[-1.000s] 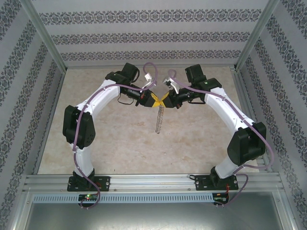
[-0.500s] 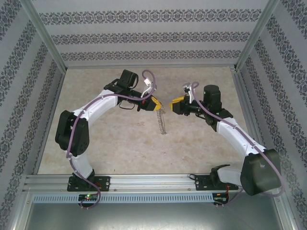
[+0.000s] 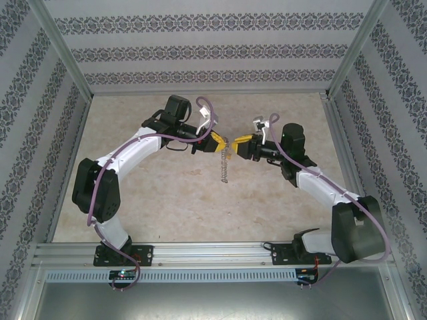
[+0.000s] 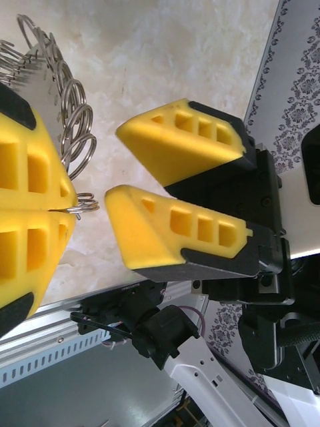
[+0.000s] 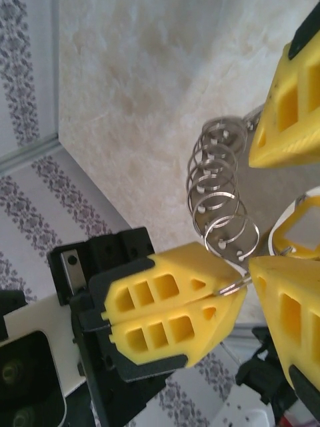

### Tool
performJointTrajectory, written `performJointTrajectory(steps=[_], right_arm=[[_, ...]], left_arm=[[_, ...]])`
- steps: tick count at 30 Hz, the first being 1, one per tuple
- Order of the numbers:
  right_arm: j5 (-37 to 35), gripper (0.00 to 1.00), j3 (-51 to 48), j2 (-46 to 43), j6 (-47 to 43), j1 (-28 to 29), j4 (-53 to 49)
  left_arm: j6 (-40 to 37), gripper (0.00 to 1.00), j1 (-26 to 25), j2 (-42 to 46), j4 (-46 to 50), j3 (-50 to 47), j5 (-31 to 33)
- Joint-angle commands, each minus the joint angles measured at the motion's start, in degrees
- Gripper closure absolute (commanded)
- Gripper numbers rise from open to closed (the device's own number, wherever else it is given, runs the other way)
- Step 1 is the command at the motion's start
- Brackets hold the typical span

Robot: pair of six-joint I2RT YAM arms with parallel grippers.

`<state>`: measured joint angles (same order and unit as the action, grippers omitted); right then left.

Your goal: Put the keys on the keyring

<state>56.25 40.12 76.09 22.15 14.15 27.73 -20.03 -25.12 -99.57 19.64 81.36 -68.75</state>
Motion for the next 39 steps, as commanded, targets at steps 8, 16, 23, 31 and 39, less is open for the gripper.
performJointTrajectory(steps=[8, 16, 23, 31, 39], right_arm=[[6.24, 0.71, 1.39, 2.3, 0.17, 1.1, 2.58], [8.82, 0.73, 1.71, 2.3, 0.59, 1.47, 2.67], [9.89, 0.81, 2.07, 2.74, 0.54, 1.6, 2.49], [9.8, 1.0, 1.64, 3.08, 0.52, 1.83, 2.51], [8.38, 1.0, 1.72, 5.35, -2.2, 4.3, -1.65]], left_arm=[[0.62, 1.0, -0.71, 1.65, -2.66, 0.89, -1.26], [0.64, 1.0, -0.72, 1.66, -2.59, 0.86, -1.06], [0.61, 1.0, -0.82, 1.82, -2.76, 0.77, -0.77], [1.29, 1.0, -0.86, 2.17, -4.38, 0.08, -0.13], [4.77, 1.0, -0.87, 3.64, -11.03, -2.23, 0.56]])
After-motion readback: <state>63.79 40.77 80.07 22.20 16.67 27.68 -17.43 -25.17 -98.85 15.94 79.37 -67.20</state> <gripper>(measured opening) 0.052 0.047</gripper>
